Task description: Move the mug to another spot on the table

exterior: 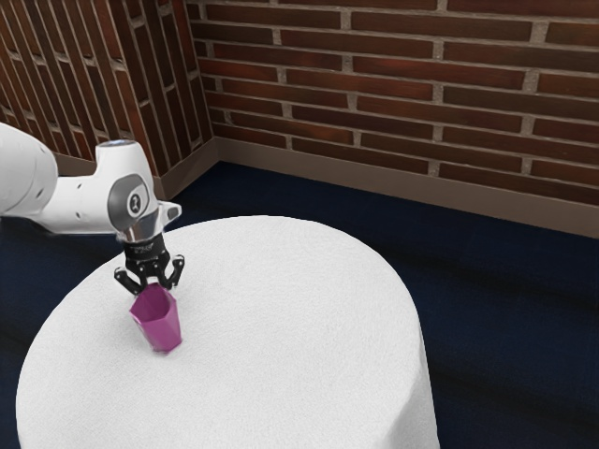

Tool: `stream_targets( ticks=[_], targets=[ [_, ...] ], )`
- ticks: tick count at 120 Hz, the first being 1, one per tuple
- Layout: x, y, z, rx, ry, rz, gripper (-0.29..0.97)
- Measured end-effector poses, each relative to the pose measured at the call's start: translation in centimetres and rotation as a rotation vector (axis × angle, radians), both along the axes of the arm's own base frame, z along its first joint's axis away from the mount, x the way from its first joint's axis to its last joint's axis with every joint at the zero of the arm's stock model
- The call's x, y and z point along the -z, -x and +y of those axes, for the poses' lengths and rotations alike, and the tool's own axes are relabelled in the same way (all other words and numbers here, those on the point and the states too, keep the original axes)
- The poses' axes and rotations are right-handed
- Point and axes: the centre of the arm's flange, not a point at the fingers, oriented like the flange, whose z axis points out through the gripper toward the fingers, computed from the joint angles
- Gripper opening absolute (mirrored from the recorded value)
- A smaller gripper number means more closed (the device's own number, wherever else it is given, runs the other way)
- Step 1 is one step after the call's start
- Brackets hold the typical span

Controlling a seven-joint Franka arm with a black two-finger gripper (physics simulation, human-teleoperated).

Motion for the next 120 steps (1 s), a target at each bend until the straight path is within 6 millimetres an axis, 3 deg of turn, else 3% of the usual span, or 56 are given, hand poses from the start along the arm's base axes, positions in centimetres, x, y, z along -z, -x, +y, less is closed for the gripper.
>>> stream_targets(
  ticks=[21, 61, 120],
  targets=[
    [-2.1, -0.8, -1.9, 0.035, 0.014, -0.034, 0.02],
    [-3.9, -1.1, -7.3, 0.082, 0.057, -0.001, -0.02],
    [-1.4, -1.8, -11.1, 0.064, 0.098, 0.076, -0.03]
  ],
)
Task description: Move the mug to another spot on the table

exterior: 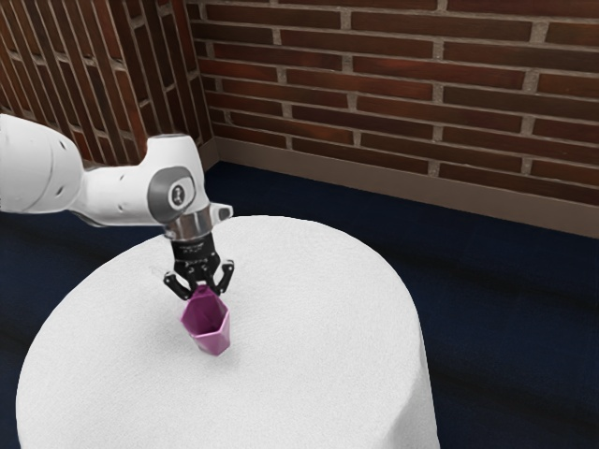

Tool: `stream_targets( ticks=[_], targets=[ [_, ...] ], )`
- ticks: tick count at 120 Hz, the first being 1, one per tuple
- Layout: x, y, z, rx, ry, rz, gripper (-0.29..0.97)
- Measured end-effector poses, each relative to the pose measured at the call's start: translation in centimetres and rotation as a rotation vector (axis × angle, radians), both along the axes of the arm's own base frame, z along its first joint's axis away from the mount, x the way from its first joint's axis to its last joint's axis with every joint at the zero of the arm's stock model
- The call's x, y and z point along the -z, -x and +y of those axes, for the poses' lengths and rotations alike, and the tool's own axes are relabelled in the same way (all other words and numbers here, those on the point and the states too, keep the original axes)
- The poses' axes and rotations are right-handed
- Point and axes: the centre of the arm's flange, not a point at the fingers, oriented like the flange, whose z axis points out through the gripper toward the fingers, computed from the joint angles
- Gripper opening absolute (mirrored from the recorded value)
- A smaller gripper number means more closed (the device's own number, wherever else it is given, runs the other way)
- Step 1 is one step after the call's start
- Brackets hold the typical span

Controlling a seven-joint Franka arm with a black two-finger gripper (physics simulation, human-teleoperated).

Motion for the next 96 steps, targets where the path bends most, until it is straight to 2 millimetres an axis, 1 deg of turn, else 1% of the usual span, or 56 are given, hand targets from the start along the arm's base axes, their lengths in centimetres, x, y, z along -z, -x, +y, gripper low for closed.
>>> stream_targets(
  ticks=[8, 26, 32, 37, 53, 61, 70, 79, 96],
  targets=[
    [0.2, 0.0, -0.4, -0.001, 0.004, 0.005, -0.03],
    [1.1, 0.0, -0.6, -0.015, 0.008, 0.018, -0.04],
    [1.1, 0.0, -0.6, -0.021, 0.011, 0.019, -0.02],
    [1.3, 0.0, -0.7, -0.025, 0.014, 0.021, 0.04],
    [1.3, -0.2, -0.8, -0.034, 0.026, 0.016, 0.28],
    [1.3, -0.3, -0.7, -0.037, 0.03, 0.015, 0.37],
    [1.2, -0.3, -0.8, -0.039, 0.033, 0.011, 0.44],
    [0.3, -1.0, -0.7, -0.036, 0.033, -0.009, 0.51],
    [-0.9, -1.6, -0.5, -0.034, 0.031, -0.033, 0.59]
  ],
)
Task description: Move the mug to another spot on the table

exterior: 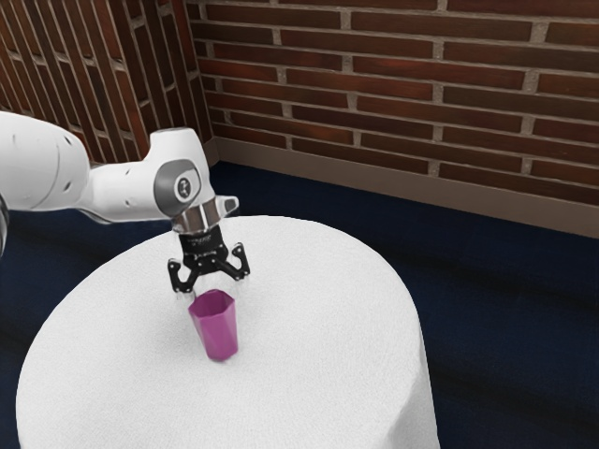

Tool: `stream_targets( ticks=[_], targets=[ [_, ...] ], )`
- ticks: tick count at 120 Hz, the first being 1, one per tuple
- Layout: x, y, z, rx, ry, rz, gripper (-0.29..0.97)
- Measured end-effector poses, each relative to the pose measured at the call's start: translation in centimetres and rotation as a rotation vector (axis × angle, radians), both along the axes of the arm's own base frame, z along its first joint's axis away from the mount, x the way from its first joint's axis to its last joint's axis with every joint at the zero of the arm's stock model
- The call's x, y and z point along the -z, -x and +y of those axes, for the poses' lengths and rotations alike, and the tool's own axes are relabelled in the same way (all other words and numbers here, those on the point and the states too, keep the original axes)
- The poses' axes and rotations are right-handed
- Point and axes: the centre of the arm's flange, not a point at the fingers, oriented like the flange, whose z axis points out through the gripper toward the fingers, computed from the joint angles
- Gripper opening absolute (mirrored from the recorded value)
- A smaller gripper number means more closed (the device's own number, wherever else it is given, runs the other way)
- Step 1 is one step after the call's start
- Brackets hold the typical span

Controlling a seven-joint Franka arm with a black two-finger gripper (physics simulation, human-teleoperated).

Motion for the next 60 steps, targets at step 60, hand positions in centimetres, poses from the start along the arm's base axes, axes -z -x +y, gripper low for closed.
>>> stream_targets(
  ticks=[60],
  targets=[
    [-25.0, 2.0, -11.4, 0.42, -0.127, -0.208, 0.67]
  ],
)
